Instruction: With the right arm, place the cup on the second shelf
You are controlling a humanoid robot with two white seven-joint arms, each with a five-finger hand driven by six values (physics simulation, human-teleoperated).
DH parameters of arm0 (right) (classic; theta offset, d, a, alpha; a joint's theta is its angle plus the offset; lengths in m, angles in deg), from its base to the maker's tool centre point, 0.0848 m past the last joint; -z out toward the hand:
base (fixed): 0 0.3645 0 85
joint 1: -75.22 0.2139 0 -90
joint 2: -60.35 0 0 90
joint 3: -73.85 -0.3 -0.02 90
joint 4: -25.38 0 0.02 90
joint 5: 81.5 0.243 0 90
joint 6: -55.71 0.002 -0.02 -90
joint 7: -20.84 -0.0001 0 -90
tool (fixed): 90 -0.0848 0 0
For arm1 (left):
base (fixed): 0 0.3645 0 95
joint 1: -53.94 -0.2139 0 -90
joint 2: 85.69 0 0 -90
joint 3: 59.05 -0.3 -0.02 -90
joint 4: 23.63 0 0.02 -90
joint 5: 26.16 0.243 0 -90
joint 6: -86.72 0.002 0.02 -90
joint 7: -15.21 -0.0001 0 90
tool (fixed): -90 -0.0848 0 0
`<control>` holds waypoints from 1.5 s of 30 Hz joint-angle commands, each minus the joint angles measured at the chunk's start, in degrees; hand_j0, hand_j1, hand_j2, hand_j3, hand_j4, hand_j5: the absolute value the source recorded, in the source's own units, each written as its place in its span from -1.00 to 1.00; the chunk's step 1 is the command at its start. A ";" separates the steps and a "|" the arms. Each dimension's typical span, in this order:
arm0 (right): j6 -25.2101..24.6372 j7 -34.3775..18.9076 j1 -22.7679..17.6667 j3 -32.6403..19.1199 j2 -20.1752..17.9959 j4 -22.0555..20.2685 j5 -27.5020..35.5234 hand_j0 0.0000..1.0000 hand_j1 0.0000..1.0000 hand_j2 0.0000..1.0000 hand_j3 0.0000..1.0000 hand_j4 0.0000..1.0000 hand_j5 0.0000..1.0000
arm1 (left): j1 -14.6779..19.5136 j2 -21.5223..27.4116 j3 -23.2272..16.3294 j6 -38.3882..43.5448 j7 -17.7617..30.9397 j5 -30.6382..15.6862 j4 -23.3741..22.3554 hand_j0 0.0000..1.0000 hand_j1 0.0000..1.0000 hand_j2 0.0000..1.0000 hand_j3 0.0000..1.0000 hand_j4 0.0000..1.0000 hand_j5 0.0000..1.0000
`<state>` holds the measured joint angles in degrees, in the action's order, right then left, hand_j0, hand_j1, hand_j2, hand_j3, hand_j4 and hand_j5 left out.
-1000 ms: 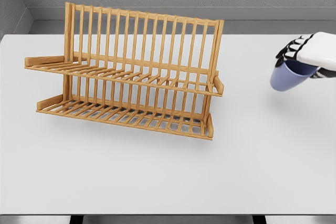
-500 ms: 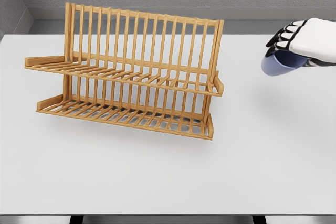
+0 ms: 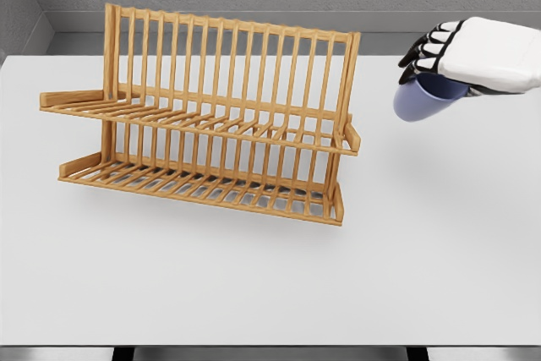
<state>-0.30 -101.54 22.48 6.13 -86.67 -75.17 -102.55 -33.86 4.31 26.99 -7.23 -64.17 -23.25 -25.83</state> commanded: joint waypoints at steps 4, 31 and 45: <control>-0.41 0.03 1.14 4.09 3.05 0.00 0.22 0.38 0.38 0.38 0.38 0.38 0.38 | 0.00 0.00 0.00 0.00 0.01 0.08 0.00 1.00 1.00 1.00 1.00 1.00 1.00; -0.06 -0.15 5.80 4.09 4.63 0.00 0.22 0.37 0.37 0.37 0.37 0.37 0.37 | 0.00 0.00 0.00 -0.09 0.01 -0.01 0.00 1.00 1.00 1.00 1.00 1.00 1.00; -0.06 -0.15 7.21 5.76 7.62 0.00 0.31 0.37 0.37 0.37 0.37 0.37 0.37 | 0.00 0.00 0.00 0.00 0.01 -0.01 0.00 1.00 1.00 1.00 1.00 1.00 1.00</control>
<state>-0.21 -101.71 30.04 11.46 -79.97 -75.17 -102.49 -33.86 4.31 27.00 -7.23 -64.17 -23.25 -25.83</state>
